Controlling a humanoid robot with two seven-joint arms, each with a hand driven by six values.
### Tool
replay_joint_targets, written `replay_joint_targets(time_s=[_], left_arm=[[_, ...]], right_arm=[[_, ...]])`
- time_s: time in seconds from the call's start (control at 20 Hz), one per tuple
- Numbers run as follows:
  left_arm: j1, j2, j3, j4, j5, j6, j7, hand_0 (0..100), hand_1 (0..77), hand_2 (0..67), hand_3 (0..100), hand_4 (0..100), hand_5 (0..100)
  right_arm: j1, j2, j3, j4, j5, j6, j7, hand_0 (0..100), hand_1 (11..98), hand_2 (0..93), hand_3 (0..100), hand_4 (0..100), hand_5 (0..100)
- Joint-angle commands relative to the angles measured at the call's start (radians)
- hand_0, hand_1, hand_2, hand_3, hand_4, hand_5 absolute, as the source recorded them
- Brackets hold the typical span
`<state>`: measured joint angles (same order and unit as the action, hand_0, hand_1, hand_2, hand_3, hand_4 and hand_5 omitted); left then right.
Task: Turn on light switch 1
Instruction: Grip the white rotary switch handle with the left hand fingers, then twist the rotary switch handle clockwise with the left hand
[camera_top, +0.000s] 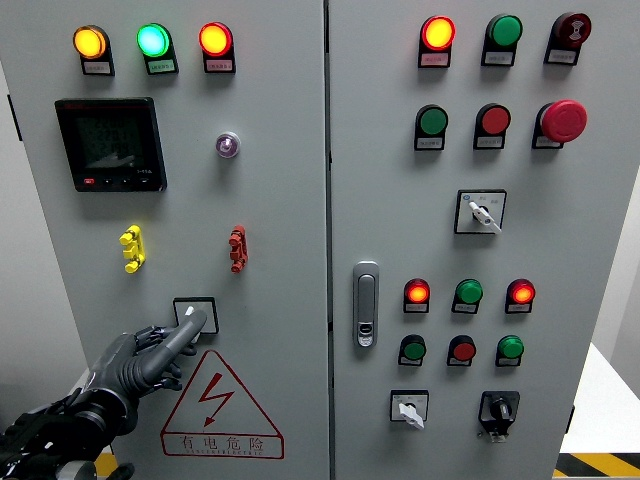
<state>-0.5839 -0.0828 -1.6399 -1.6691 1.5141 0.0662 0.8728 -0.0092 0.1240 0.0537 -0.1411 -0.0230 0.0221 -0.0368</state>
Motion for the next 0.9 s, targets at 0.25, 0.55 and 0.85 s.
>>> replay_joint_targets(time_s=[0.25,0.55,0.85], left_arm=[[-0.004,0.0,0.0,0.002,0.0,0.0,0.0,0,51.6,45.2,64,83,67],[-0.007,0.0,0.0,0.002,0.0,0.0,0.0,0,48.7,45.3,64,83,68],[-0.008,0.0,0.002,0.006,0.0,0.0,0.002,0,49.1,45.4,64,83,68]], right_arm=[[0.0,0.0002,0.0,0.002,0.0,-0.001,0.0,0,20.0,0.0,20,19,10],[0.0,-0.0013,0.0,0.0,0.0,0.001,0.0,0,19.8,0.0,20,19,10],[0.0,-0.0013,0.0,0.0,0.0,0.001,0.0,0,20.1,0.0,20,19,10]])
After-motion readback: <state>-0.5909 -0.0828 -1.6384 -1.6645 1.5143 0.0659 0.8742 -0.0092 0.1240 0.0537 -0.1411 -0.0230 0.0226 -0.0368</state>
